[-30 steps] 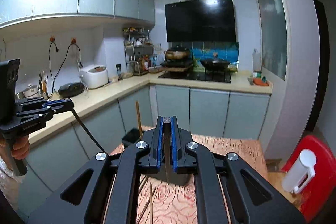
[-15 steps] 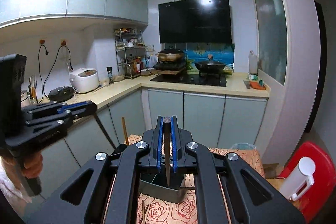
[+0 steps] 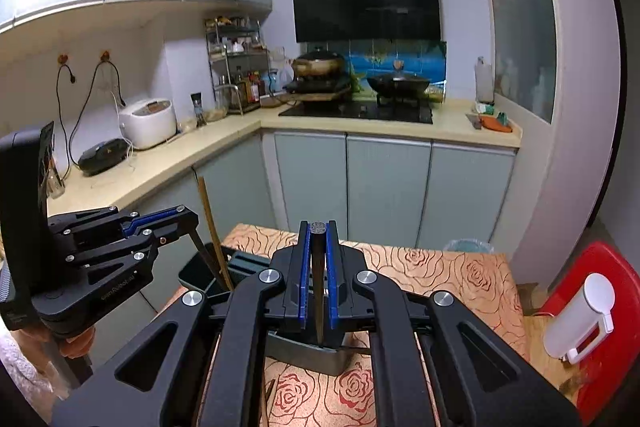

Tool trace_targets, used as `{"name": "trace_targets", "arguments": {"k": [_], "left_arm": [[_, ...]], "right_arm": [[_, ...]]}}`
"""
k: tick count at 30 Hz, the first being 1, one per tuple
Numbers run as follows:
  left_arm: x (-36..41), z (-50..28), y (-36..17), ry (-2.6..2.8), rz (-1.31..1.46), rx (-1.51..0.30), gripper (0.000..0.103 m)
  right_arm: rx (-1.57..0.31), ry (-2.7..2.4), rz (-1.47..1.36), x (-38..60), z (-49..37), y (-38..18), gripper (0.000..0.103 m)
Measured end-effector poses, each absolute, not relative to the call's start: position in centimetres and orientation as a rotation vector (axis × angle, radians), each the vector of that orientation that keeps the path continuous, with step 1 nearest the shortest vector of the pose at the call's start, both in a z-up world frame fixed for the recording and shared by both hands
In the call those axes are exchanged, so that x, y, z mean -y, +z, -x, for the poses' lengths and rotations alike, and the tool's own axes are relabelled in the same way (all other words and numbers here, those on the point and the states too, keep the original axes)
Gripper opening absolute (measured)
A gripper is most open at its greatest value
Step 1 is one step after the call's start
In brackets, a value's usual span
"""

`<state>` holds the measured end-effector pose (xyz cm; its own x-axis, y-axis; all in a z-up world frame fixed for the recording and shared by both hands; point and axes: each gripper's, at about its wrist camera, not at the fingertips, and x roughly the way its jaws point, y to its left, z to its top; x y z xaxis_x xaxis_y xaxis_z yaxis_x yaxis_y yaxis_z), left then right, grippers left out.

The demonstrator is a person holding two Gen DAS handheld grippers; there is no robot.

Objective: Organize utensils
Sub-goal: 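Lower the chopsticks into the holder and open both tools, then raise both open tools away from the holder toward the chopstick pile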

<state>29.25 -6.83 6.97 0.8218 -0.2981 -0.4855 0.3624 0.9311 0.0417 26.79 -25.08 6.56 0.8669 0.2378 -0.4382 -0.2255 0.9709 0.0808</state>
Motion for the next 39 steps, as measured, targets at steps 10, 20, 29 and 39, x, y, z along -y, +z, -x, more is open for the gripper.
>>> {"name": "trace_targets", "arguments": {"k": [10,20,29,39], "left_arm": [[6.0,-28.4,6.5,-0.317,-0.126,-0.491,0.04],[3.7,-26.0,8.1,-0.298,-0.076,-0.453,0.072],[2.4,-21.9,7.1,-0.303,-0.084,-0.438,0.076],[0.4,-16.7,0.4,-0.257,-0.139,-0.499,0.077]], "right_arm": [[-0.484,0.249,-0.041,24.6,-26.8,5.5,0.028],[-0.415,0.218,-0.048,25.8,-24.1,7.3,0.044],[-0.365,0.213,-0.049,27.3,-19.7,7.6,0.044],[-0.406,0.164,-0.035,28.0,-14.0,0.9,0.049]]}}
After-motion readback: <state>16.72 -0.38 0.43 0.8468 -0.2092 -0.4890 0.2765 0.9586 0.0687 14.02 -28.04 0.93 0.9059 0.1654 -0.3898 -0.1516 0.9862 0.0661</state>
